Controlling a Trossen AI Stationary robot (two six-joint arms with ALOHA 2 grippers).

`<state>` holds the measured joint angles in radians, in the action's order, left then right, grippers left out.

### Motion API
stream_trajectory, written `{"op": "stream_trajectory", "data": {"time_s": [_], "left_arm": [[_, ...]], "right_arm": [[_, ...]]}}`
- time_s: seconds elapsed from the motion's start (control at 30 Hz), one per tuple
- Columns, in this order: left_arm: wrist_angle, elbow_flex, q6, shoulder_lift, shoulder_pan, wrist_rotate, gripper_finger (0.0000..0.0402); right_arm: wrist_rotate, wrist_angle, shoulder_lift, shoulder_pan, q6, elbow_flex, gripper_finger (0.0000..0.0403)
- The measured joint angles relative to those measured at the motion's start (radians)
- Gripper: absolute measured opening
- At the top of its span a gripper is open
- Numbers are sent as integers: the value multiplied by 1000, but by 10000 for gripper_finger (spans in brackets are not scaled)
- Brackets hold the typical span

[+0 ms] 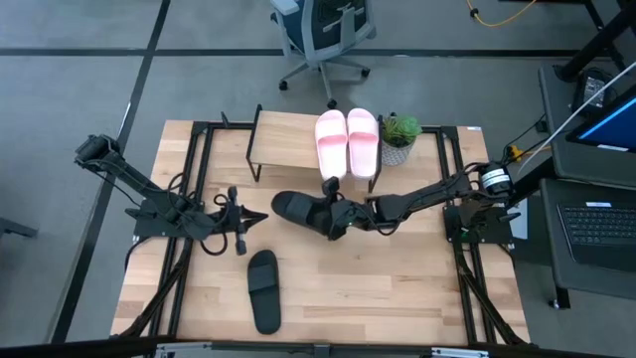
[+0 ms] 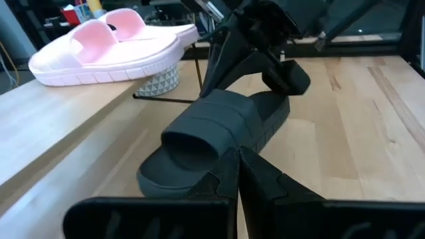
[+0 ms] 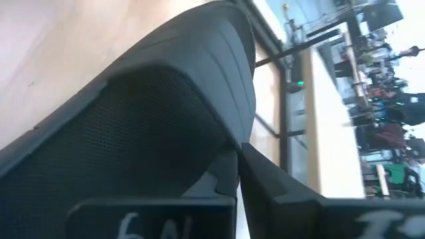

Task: Pick and place slides into the shelf
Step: Put the top black slides on the shelf

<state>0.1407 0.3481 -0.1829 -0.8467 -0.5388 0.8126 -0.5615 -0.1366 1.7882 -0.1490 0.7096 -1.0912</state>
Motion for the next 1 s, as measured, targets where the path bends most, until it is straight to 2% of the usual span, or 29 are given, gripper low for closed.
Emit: {"op": "stream_trajectory", "data": {"time_s": [0.13,0.23,0.37,0.7,0.9,1.0], "left_arm": [[57,0,7,0,0,13,4],[78,11,15,0,0,13,4],[114,39,90,0,0,14,4],[117,130,301,0,2,-21,5],[117,163,351,-3,56,-10,26],[116,183,352,-17,97,8,44]], "right_arm": [[-13,1,0,-13,6,-41,6],[-63,1,0,-15,6,-69,6],[-112,1,0,-12,0,-91,6],[-111,-28,-1,-3,2,-102,6],[-110,-113,-1,-3,21,-102,6],[-159,-164,-1,0,46,-103,6]]}}
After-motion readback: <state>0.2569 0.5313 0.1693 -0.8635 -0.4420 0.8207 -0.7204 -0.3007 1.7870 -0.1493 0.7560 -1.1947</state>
